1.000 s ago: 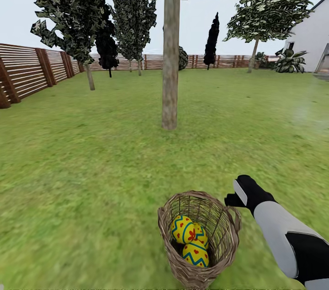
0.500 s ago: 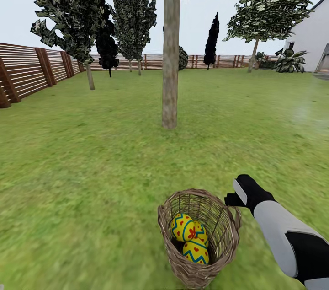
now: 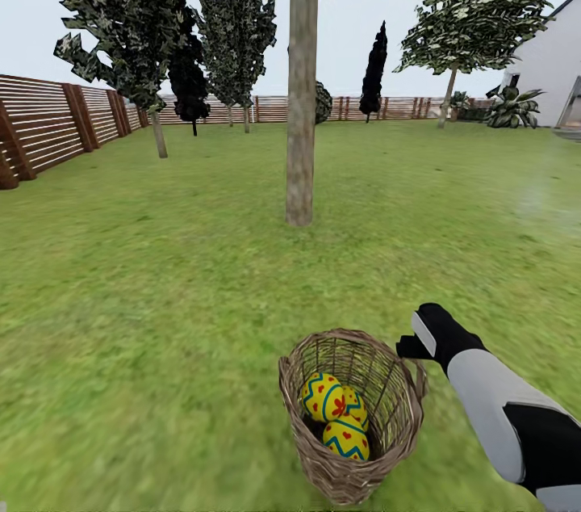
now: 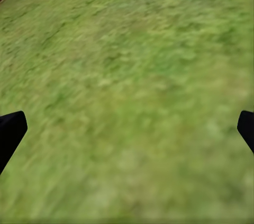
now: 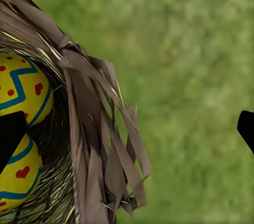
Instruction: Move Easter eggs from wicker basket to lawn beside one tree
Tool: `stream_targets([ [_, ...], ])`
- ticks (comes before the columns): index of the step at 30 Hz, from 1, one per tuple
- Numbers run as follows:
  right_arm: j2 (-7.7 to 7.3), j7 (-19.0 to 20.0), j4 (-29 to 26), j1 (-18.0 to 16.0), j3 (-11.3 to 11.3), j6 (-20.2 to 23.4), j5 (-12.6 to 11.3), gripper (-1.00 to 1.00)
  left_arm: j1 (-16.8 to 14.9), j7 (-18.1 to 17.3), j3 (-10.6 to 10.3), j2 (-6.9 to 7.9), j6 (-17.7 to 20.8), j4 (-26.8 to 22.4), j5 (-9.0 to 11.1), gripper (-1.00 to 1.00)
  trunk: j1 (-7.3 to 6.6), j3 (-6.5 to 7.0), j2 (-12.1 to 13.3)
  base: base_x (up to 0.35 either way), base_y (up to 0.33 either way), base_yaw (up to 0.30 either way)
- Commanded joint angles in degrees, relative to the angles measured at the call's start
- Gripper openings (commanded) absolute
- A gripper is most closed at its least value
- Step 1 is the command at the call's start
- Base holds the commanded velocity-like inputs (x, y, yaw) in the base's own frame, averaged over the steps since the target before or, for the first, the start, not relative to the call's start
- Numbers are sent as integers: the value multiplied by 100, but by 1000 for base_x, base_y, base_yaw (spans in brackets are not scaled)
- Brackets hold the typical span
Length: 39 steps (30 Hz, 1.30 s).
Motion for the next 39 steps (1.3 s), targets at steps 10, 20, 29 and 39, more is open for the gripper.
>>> stream_targets([
  [10,9,-31,0,-90,-16,20,-6,100,2,33,-8,3,16,2,-8,100,40,-178,-53,0,0,0],
  [20,27,-40,17,-94,13,20,1,100,2,33,-8,3,16,9,-11,100,55,-311,-61,0,0,0],
  [29,29,-41,75,-94,28,20,3,100,2,33,-8,3,16,18,-16,100,58,-333,-62,0,0,0],
  [39,27,-40,80,-92,29,20,4,100,2,33,-8,3,16,36,-17,100,63,-378,-65,0,0,0],
])
